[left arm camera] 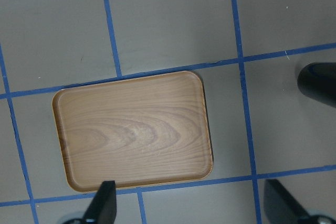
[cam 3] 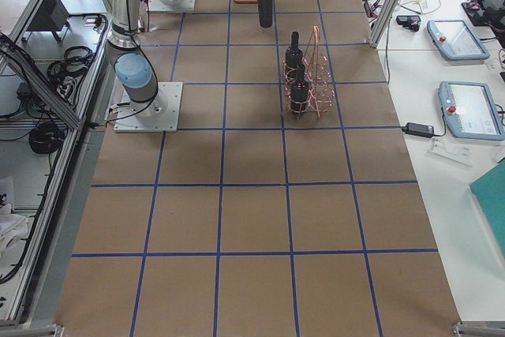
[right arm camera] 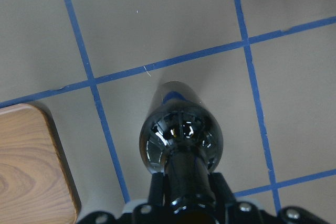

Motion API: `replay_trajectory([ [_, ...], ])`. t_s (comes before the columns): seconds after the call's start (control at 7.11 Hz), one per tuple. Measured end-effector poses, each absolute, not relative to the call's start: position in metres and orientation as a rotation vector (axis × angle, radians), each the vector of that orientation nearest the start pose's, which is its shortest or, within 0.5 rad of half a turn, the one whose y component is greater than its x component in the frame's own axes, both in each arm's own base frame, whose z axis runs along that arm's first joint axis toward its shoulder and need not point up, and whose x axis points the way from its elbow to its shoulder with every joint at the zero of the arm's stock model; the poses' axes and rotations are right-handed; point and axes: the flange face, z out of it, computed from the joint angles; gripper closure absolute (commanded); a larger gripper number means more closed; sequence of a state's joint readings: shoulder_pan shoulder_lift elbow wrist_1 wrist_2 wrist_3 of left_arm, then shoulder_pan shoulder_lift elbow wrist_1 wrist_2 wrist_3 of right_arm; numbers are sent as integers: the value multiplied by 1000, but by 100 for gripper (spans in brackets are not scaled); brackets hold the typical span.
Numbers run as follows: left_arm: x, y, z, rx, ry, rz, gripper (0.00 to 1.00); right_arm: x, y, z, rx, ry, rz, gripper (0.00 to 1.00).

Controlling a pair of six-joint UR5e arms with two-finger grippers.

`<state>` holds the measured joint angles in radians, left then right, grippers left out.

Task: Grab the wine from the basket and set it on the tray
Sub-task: 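Stand the bottle upright on the table beside the wooden tray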

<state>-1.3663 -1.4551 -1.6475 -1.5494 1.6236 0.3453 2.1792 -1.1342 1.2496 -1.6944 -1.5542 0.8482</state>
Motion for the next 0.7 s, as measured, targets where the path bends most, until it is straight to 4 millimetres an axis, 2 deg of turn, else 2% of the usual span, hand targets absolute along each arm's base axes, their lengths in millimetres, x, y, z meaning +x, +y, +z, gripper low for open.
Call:
replay_trajectory([
  [0.28,-33,-464,507,219,3060,-61,0,506,-471,399,397,3095,6,100],
  [0.7,-30,-463,506,214,3057,-46,0,516,-473,396,480,3062,12,100],
])
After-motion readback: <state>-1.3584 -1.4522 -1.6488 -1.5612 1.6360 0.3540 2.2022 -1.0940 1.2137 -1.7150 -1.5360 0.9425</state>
